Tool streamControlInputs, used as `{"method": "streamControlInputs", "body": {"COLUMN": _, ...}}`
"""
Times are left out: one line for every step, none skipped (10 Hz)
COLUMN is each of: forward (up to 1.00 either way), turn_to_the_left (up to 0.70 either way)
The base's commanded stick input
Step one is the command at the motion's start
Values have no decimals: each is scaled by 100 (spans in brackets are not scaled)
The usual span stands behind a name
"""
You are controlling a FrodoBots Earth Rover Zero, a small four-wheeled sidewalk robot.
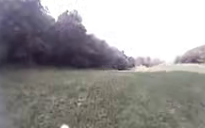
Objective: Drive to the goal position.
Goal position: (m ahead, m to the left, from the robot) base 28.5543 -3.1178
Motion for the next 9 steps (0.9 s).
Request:
{"method": "streamControlInputs", "body": {"forward": 85, "turn_to_the_left": 0}}
{"method": "streamControlInputs", "body": {"forward": 85, "turn_to_the_left": 0}}
{"method": "streamControlInputs", "body": {"forward": 85, "turn_to_the_left": 0}}
{"method": "streamControlInputs", "body": {"forward": 85, "turn_to_the_left": 0}}
{"method": "streamControlInputs", "body": {"forward": 85, "turn_to_the_left": 0}}
{"method": "streamControlInputs", "body": {"forward": 85, "turn_to_the_left": 0}}
{"method": "streamControlInputs", "body": {"forward": 85, "turn_to_the_left": 0}}
{"method": "streamControlInputs", "body": {"forward": 85, "turn_to_the_left": 0}}
{"method": "streamControlInputs", "body": {"forward": 85, "turn_to_the_left": 0}}
